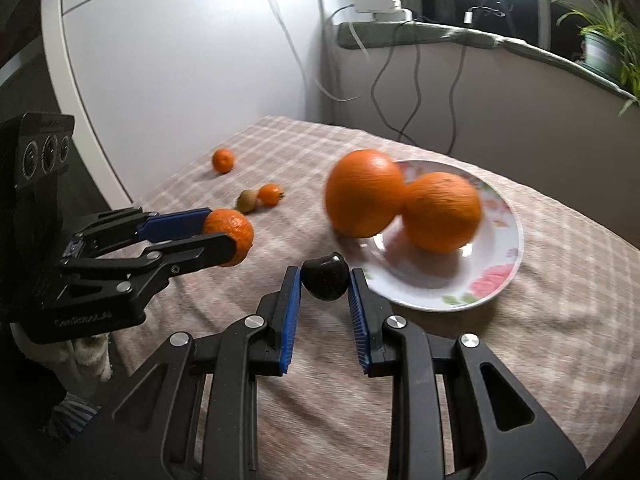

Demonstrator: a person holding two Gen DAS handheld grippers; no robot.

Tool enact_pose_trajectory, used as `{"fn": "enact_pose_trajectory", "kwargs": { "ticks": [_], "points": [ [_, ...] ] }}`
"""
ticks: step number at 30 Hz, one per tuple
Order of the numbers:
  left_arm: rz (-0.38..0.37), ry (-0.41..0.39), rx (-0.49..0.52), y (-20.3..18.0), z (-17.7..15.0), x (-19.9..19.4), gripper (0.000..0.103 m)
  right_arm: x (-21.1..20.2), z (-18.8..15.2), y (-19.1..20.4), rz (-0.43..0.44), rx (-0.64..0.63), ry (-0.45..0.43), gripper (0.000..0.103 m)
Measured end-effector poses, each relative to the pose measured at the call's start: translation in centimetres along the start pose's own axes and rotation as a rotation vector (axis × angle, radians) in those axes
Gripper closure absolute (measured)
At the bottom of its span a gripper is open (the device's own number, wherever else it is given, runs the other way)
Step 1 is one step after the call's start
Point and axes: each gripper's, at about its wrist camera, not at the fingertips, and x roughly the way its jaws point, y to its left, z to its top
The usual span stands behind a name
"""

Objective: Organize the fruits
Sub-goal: 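Carry the dark plum with the right gripper to the plate while the left carries the mandarin there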

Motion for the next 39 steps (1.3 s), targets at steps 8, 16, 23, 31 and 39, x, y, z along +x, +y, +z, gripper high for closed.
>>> {"fn": "enact_pose_trajectory", "kwargs": {
  "ticks": [8, 16, 23, 31, 39],
  "points": [
    [-0.046, 0.001, 0.031, -3.2, 1.2, 1.8, 0.065, -1.0, 0.0, -3.4, -0.048, 0.04, -0.018, 0.078],
    [-0.068, 0.017, 0.077, -6.1, 2.1, 4.2, 0.065, -0.8, 0.1, -6.9, -0.095, 0.083, -0.018, 0.078],
    [-0.057, 0.034, 0.105, -7.6, 2.4, 6.0, 0.065, -0.2, 0.3, -8.9, -0.108, 0.103, -0.013, 0.078],
    [-0.041, 0.049, 0.112, -8.0, 2.7, 7.4, 0.065, 0.9, 0.7, -10.0, -0.115, 0.109, 0.002, 0.078],
    [-0.038, 0.058, 0.122, -8.3, 2.9, 8.0, 0.065, 1.6, 0.8, -10.4, -0.121, 0.119, 0.014, 0.078]
  ]
}}
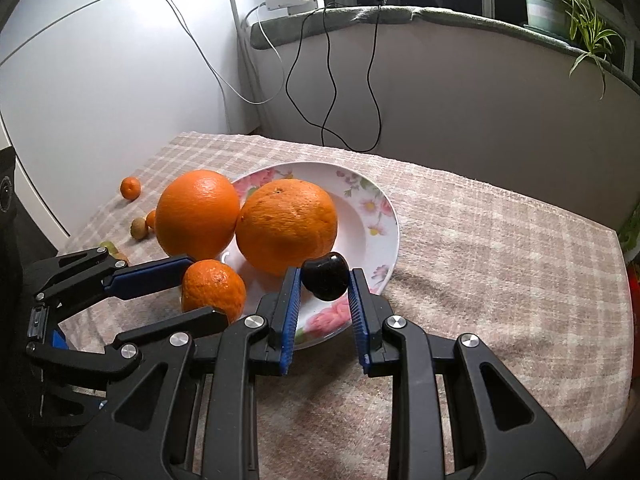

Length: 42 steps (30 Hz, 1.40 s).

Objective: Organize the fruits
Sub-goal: 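Carry the dark plum with the right gripper to the plate while the left carries the mandarin there, then open both grippers over the plate and lift them away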

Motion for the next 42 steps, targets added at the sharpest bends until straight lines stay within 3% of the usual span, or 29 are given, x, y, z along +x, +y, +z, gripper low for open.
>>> {"fn": "enact_pose_trajectory", "kwargs": {
  "ticks": [13, 18, 29, 39, 42],
  "points": [
    [0.014, -0.015, 0.002, -0.2, 0.4, -0.2, 0.062, 0.1, 0.2, -0.2, -0.011, 0.001, -0.007, 0.077],
    [0.014, -0.01, -0.008, 0.1, 0.0, -0.4, 0.062, -0.5, 0.3, -0.1, -0.023, 0.003, -0.034, 0.047],
    [0.013, -0.021, -0.024, 0.6, -0.3, -1.4, 0.062, -2.0, 0.8, 0.7, -0.029, 0.004, -0.058, 0.046],
    [0.015, -0.038, -0.045, 1.9, -1.1, -3.6, 0.061, -3.5, 1.2, 3.2, -0.009, -0.016, -0.085, 0.038],
    [0.034, -0.046, -0.065, 2.9, -1.6, -4.6, 0.051, -3.7, 1.3, 4.3, 0.005, -0.026, -0.095, 0.031]
  ]
}}
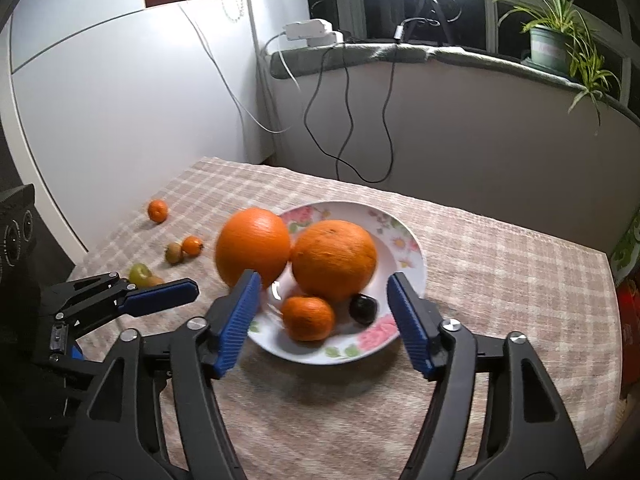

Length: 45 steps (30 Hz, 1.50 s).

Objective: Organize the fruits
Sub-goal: 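Open both grippers over the plate and lift them away, then move the left gripper to the second dark plum while the right moves to a brown kiwi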

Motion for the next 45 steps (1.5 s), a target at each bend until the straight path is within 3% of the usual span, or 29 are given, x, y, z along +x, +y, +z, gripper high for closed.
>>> {"fn": "enact_pose_trajectory", "kwargs": {
  "ticks": [2, 7, 10, 26, 45],
  "points": [
    [0.013, -0.005, -0.009, 0.6, -0.2, -0.7, 0.042, 0.0, 0.1, 0.8, 0.018, -0.006, -0.002, 0.03],
    [0.045, -0.013, -0.034, 2.3, -0.9, -2.2, 0.039, 0.1, 0.0, 3.0, 0.048, -0.032, -0.007, 0.02],
    [0.077, -0.016, -0.044, 3.4, -1.5, -3.0, 0.032, 0.2, 0.0, 4.1, 0.071, -0.047, -0.007, 0.017],
    [0.199, -0.013, -0.176, 11.4, -5.2, -7.0, 0.032, 2.2, -0.4, 9.7, 0.182, -0.13, 0.022, 0.017],
    [0.214, 0.016, -0.232, 15.1, -7.6, -7.4, 0.036, 6.1, -0.9, 15.2, 0.24, -0.231, 0.109, 0.017]
  ]
}}
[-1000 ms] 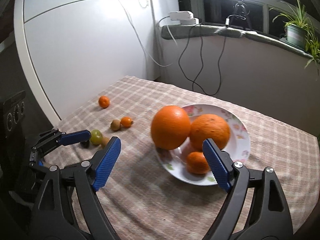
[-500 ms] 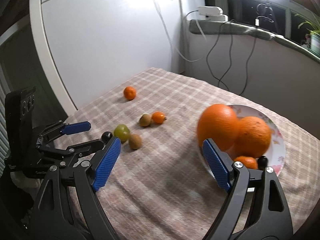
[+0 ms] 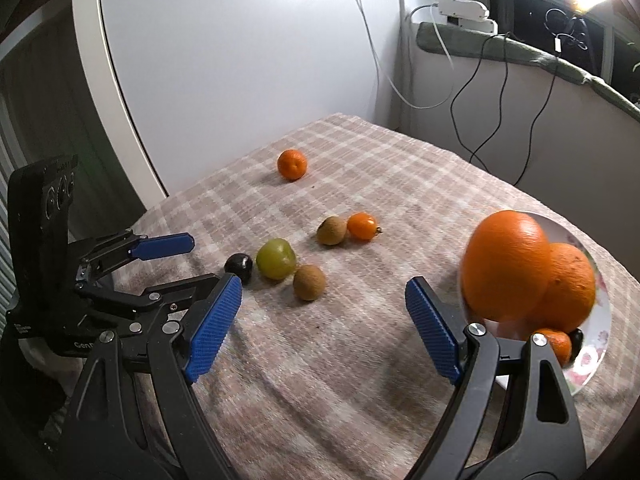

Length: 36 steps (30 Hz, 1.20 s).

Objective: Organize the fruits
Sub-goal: 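Move the left gripper to the second dark plum while the right moves to a brown kiwi, then close the left gripper on the dark plum while the right gripper closes on the kiwi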

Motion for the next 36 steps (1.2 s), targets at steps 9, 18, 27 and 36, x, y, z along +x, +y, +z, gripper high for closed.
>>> {"fn": "enact_pose_trajectory", "kwargs": {
  "ticks": [9, 18, 27, 36],
  "points": [
    [-0.028, 0.029, -0.002, 0.4, -0.2, 0.9, 0.05, 2.2, 0.1, 0.9, 0.01, -0.018, 0.047, 0.021],
    [-0.042, 0.056, -0.018, 0.9, 0.0, 2.1, 0.063, 4.3, 0.0, 0.9, 0.009, -0.02, 0.107, 0.044],
    [-0.031, 0.072, -0.006, 1.0, 0.3, 3.0, 0.065, 6.2, 0.3, 1.1, 0.002, -0.035, 0.148, 0.05],
    [-0.018, 0.082, 0.015, 1.0, 0.3, 3.5, 0.07, 7.4, 0.2, 0.6, 0.008, -0.027, 0.181, 0.061]
  ]
}}
